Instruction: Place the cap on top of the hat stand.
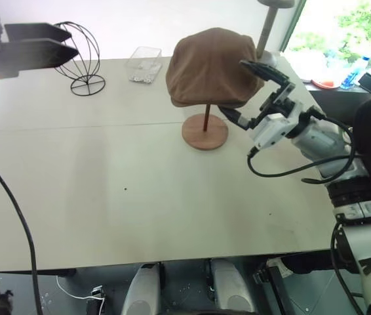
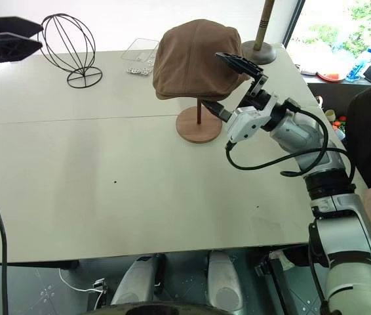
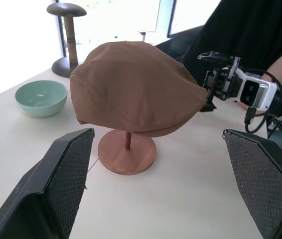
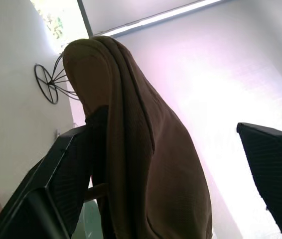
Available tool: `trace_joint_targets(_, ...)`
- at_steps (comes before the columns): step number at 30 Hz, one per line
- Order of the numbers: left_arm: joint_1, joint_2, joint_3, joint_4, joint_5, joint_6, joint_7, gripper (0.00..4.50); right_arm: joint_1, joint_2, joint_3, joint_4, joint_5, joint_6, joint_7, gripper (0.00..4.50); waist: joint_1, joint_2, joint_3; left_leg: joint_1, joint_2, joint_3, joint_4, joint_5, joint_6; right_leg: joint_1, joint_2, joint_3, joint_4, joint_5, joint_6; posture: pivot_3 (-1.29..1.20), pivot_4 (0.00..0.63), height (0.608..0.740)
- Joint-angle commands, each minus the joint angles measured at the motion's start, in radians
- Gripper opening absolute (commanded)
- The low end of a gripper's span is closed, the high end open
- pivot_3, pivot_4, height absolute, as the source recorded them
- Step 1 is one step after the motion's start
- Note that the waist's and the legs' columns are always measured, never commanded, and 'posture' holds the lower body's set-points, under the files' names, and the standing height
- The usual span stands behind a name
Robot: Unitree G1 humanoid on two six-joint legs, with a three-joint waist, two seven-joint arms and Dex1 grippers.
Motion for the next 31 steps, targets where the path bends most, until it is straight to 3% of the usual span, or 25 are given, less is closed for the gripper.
trace_joint_targets(1,-0.046,-0.002,0.008,0.022,0.007,-0.032,-0.005,4.32,0.074,-0.056,-0.101,-0.194,0.057,0.098,0.027,4.25,0.0,0.0,0.0,0.0,0.0,0.0,0.0,0.0,0.0,0.0,0.0,0.0,0.0,0.0,0.0,0.0,0.15,0.74)
trace_joint_targets(5,-0.051,-0.025,-0.013,0.053,0.023,-0.071,-0.024,4.32,0.235,-0.132,-0.191,-0.417,0.15,0.27,0.112,4.25,0.0,0.0,0.0,0.001,0.0,0.0,0.0,0.0,0.0,0.0,0.0,0.0,0.001,0.0,0.0,0.0,0.15,0.74)
trace_joint_targets(10,-0.053,-0.041,-0.028,0.087,0.043,-0.115,-0.051,4.32,0.358,-0.273,-0.302,-0.631,0.456,0.689,0.31,4.25,-0.002,-0.001,0.0,0.004,0.0,0.002,0.001,0.0,0.0,0.001,0.0,0.003,0.004,0.0,0.0,0.0,0.15,0.74)
trace_joint_targets(14,-0.066,-0.056,-0.036,0.118,0.062,-0.149,-0.063,4.32,0.291,-0.356,-0.388,-0.661,0.755,1.044,0.414,4.25,-0.002,-0.001,0.0,0.009,0.0,0.004,0.0,0.0,0.0,0.004,0.0,0.005,0.005,-0.002,-0.003,0.0,0.15,0.74)
trace_joint_targets(18,-0.062,-0.058,-0.043,0.131,0.082,-0.176,-0.084,4.32,0.146,-0.448,-0.432,-0.514,1.04,1.385,0.589,4.25,0.0,-0.002,0.0,0.01,0.0,0.005,0.0,0.0,0.0,0.005,0.0,0.005,0.005,-0.003,-0.003,0.0,0.15,0.74)
trace_joint_targets(24,-0.045,-0.038,-0.024,0.111,0.086,-0.176,-0.098,4.32,-0.091,-0.441,-0.375,-0.29,1.097,1.551,0.732,4.25,-0.001,-0.002,0.0,0.01,0.0,0.005,0.0,-0.001,0.001,0.004,0.0,0.005,0.004,-0.003,-0.003,0.0,0.15,0.74)
trace_joint_targets(31,-0.011,-0.009,0.012,0.071,0.07,-0.143,-0.068,4.32,-0.167,-0.464,-0.288,-0.215,1.027,1.58,0.946,4.25,-0.002,-0.002,0.0,0.009,0.0,0.005,-0.001,-0.001,0.001,0.003,0.0,0.005,0.005,-0.003,0.0,0.0,0.15,0.74)
